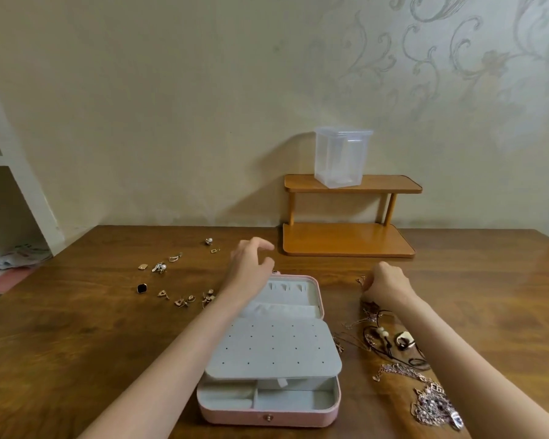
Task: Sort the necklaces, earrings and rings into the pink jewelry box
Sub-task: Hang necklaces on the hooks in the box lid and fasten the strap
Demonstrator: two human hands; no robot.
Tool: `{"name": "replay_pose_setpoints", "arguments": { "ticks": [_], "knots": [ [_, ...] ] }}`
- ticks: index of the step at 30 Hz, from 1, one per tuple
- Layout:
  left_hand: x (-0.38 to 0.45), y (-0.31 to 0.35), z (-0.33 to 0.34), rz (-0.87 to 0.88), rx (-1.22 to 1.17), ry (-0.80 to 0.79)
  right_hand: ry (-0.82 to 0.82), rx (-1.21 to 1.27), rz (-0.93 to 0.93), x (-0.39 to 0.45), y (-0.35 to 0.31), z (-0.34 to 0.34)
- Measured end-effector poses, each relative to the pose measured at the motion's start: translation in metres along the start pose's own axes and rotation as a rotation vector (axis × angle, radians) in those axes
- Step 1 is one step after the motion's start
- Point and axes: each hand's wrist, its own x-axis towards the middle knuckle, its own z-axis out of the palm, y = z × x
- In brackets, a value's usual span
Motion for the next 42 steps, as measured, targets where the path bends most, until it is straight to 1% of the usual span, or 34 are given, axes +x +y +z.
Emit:
{"name": "replay_pose_setpoints", "arguments": {
  "ticks": [3,6,9,11,14,17,23,26,29,31,33,37,42],
  "knots": [
    [-0.004,0.020,0.003,0.023,-0.098,-0.043,-0.031,0.180,0.033,-0.001,0.002,-0.013],
    [-0.005,0.034,0.007,0.069,-0.169,-0.102,0.010,0.411,-0.015,-0.005,-0.009,-0.048],
    [-0.008,0.052,0.013,0.144,-0.232,-0.113,0.083,0.613,-0.143,-0.016,-0.028,-0.090],
    [-0.009,0.066,0.014,0.186,-0.299,-0.100,0.114,0.683,-0.238,-0.026,-0.041,-0.113],
    [-0.011,0.089,0.008,0.234,-0.394,-0.092,0.134,0.766,-0.330,-0.041,-0.058,-0.136],
    [-0.012,0.111,-0.005,0.236,-0.496,-0.107,0.127,0.858,-0.437,-0.053,-0.074,-0.154],
    [-0.023,0.136,-0.033,0.218,-0.689,-0.207,0.067,0.993,-0.553,-0.071,-0.097,-0.167],
    [-0.032,0.133,-0.043,0.202,-0.730,-0.269,0.051,1.058,-0.575,-0.075,-0.102,-0.169],
    [-0.041,0.124,-0.048,0.145,-0.804,-0.374,0.048,1.062,-0.586,-0.079,-0.105,-0.169],
    [-0.044,0.118,-0.051,0.101,-0.842,-0.395,0.050,1.059,-0.587,-0.081,-0.105,-0.168],
    [-0.046,0.114,-0.051,0.071,-0.853,-0.386,0.047,1.071,-0.579,-0.082,-0.105,-0.167],
    [-0.048,0.110,-0.049,0.042,-0.787,-0.367,0.067,1.079,-0.571,-0.081,-0.105,-0.169],
    [-0.053,0.103,-0.051,0.014,-0.845,-0.464,0.100,1.097,-0.559,-0.076,-0.097,-0.174]
  ]
}}
